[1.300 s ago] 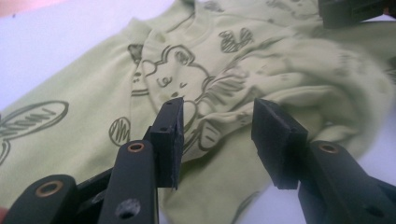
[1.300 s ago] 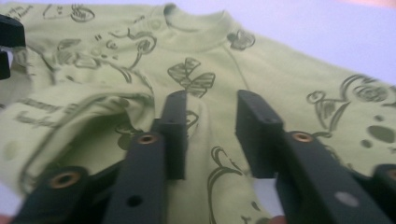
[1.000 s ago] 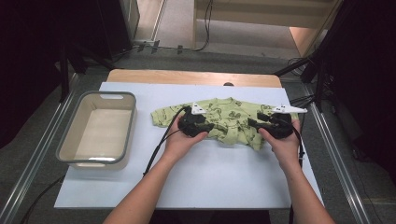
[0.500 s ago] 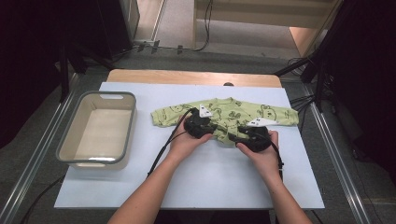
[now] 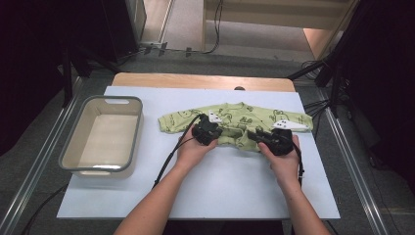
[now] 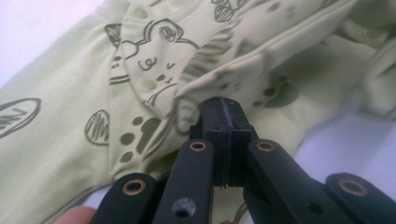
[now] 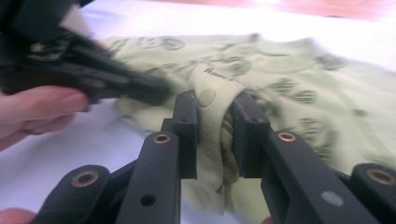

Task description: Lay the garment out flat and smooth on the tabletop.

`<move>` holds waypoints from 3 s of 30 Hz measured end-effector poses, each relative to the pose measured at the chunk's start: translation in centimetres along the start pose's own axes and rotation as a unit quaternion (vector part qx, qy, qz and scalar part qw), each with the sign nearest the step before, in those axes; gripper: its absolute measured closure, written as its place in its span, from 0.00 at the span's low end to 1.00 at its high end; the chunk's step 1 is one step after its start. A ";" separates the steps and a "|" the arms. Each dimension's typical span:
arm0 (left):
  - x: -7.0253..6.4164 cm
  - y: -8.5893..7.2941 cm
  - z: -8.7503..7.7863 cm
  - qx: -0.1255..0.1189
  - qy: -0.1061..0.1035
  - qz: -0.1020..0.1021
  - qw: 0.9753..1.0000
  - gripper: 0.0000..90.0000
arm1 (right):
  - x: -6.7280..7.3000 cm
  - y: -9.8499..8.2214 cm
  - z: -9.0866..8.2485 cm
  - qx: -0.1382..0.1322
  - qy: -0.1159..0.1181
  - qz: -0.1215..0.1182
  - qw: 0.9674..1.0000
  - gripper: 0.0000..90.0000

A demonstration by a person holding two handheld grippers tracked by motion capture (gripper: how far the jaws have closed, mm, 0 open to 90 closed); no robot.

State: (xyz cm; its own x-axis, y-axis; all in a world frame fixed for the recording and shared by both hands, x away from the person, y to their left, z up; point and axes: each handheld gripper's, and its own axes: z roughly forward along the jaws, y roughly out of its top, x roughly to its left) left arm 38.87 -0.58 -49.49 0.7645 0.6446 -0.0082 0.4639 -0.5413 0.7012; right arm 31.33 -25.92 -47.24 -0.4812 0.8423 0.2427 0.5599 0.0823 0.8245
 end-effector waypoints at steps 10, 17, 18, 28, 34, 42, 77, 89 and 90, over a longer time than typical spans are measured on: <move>0.7 -0.6 0.1 0.007 0.006 -0.016 1.000 1.00 | -3.7 -0.3 -1.2 -0.004 -0.084 0.048 0.995 0.67; 0.8 -0.9 -0.2 -0.002 0.001 -0.022 1.000 1.00 | -0.8 0.0 -3.4 -0.038 -0.037 -0.011 0.999 0.80; 0.8 -1.0 -0.3 -0.003 0.001 -0.024 1.000 1.00 | -0.1 -0.2 -3.4 -0.035 -0.020 -0.025 0.999 0.85; 1.0 -1.4 -0.2 0.001 -0.001 -0.035 0.999 1.00 | 1.9 -3.9 0.8 0.040 0.000 -0.052 0.998 0.80; 1.2 -1.5 -0.1 0.002 -0.005 -0.042 0.999 1.00 | 1.9 -4.8 1.8 0.065 -0.076 -0.079 0.992 0.65; 1.4 -1.6 -0.1 0.003 -0.009 -0.048 0.999 1.00 | 1.9 -5.0 1.7 0.071 -0.095 -0.082 0.990 0.93; -3.1 -6.3 -6.4 -0.060 -0.085 -0.036 0.994 0.63 | 7.7 -5.9 -2.1 0.018 0.048 -0.068 0.996 0.65; -7.1 -6.4 -5.7 -0.047 -0.111 0.000 0.993 0.63 | -1.3 -6.4 -6.9 -0.008 -0.098 -0.007 0.995 0.59; -7.3 -6.5 -5.6 -0.047 -0.113 0.001 0.992 0.63 | -1.5 -6.5 -6.8 -0.002 -0.101 -0.005 0.995 0.59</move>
State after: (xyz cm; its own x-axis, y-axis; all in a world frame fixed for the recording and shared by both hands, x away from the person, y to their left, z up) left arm 27.79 1.26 -49.95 0.8516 0.4995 -0.1590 0.4264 -0.4836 0.7644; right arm 23.82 -31.33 -49.53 -0.3418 0.9311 0.1272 0.5529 0.0898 0.8284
